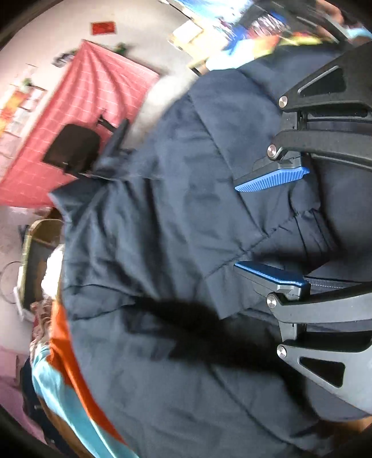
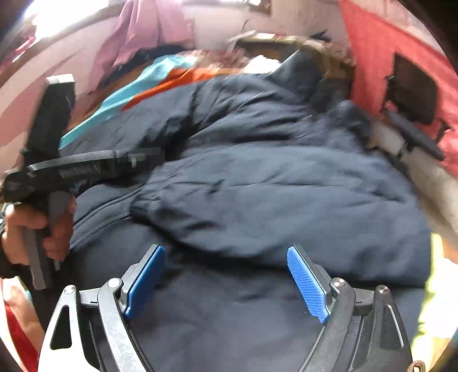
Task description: Fold large clothes
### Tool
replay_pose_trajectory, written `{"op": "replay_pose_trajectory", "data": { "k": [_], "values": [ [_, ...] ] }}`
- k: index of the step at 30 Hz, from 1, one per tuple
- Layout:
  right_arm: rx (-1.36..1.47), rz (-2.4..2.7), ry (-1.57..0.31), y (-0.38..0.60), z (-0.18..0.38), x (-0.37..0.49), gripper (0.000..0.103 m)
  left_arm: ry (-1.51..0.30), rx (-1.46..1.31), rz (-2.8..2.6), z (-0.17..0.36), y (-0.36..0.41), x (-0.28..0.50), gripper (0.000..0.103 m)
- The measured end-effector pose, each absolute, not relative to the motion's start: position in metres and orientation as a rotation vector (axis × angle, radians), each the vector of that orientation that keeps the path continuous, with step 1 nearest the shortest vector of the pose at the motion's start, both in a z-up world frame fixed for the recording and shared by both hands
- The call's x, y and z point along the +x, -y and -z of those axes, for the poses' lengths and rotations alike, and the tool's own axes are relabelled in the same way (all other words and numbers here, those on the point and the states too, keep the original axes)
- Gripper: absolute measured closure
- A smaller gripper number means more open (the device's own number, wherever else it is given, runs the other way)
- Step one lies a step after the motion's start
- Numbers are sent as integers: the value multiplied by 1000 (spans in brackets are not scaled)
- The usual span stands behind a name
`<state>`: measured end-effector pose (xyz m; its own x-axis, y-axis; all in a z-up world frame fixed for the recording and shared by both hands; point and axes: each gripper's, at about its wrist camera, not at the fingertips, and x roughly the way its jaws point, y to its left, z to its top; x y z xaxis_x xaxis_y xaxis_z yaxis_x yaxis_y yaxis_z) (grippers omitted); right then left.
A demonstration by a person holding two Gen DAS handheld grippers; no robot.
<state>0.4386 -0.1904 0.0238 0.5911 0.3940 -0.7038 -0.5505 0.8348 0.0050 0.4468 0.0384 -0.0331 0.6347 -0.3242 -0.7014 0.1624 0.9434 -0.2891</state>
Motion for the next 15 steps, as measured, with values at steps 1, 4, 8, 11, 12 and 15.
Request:
{"op": "replay_pose_trajectory", "data": {
  "k": [1, 4, 8, 11, 12, 15],
  "values": [
    [-225, -517, -729, 201, -29, 438, 16, -873, -184, 264, 42, -35, 451, 58],
    [-181, -302, -674, 245, -37, 459, 16, -903, -171, 234, 59, -37, 455, 52],
    [-50, -47, -657, 298, -30, 501, 31, -887, -127, 197, 69, -35, 453, 39],
    [19, 34, -717, 319, -9, 526, 61, -867, -72, 178, 76, -28, 451, 36],
    [40, 34, -741, 322, 2, 532, 61, -865, -57, 171, 78, -25, 451, 36],
    [52, 17, -774, 321, 28, 537, 60, -874, -46, 157, 82, -24, 454, 29]
  ]
}}
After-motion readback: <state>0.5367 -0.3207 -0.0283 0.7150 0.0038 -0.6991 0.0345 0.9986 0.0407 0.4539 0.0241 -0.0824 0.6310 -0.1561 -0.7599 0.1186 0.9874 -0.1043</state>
